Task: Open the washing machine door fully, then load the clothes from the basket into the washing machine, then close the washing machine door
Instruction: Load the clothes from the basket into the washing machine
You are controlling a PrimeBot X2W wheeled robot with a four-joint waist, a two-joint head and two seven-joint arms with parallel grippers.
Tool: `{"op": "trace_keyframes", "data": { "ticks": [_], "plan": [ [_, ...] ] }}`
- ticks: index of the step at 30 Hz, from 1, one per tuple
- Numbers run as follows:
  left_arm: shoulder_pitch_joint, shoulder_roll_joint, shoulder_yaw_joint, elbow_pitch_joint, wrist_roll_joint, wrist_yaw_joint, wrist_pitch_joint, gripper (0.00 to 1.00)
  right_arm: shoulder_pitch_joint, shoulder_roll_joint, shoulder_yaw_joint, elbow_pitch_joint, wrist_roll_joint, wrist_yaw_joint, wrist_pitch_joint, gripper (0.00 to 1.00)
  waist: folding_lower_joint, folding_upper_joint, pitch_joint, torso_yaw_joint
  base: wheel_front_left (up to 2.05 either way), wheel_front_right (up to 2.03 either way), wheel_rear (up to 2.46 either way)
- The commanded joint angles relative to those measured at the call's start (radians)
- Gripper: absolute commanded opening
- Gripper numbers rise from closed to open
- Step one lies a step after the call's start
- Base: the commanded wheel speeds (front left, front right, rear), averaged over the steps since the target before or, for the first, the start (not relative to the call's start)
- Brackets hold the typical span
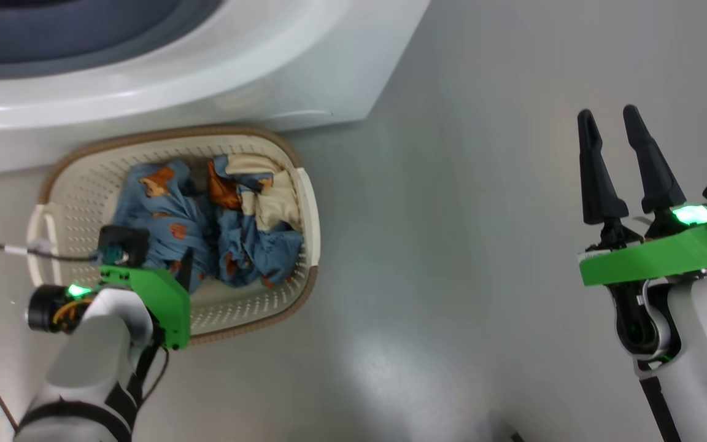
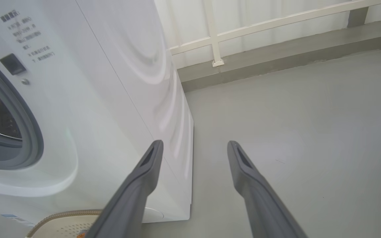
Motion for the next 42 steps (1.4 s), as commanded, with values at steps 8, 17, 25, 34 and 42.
{"op": "trace_keyframes", "data": {
  "ticks": [8, 17, 25, 34, 42],
  "plan": [
    [-0.088, 0.090, -0.011, 0.009, 0.033, 0.048, 0.123, 1.00, -0.057, 0.009, 0.050, -0.039, -0.017, 0.006, -0.008, 1.00, 0.0000, 0.0000, 0.124, -0.059, 0.00, 0.00, 0.00],
    [-0.168, 0.125, -0.025, 0.012, 0.035, 0.076, 0.205, 1.00, -0.089, 0.007, 0.068, -0.069, -0.022, 0.006, -0.008, 1.00, 0.0000, 0.0000, 0.202, -0.078, 0.00, 0.00, 0.00],
    [-0.212, 0.147, -0.016, 0.012, 0.013, 0.094, 0.241, 1.00, -0.107, 0.006, 0.087, -0.096, -0.028, 0.006, -0.008, 1.00, 0.0000, 0.0000, 0.248, -0.100, 0.00, 0.00, 0.00],
    [-0.242, 0.158, -0.015, 0.013, -0.006, 0.102, 0.275, 1.00, -0.116, 0.012, 0.096, -0.105, -0.035, 0.006, -0.008, 1.00, 0.0000, 0.0000, 0.279, -0.112, 0.00, 0.00, 0.00],
    [-0.245, 0.169, -0.022, 0.013, -0.016, 0.106, 0.296, 1.00, -0.121, 0.022, 0.110, -0.111, -0.041, 0.006, -0.008, 1.00, 0.0000, 0.0000, 0.286, -0.124, 0.00, 0.00, 0.00]
  ]
}}
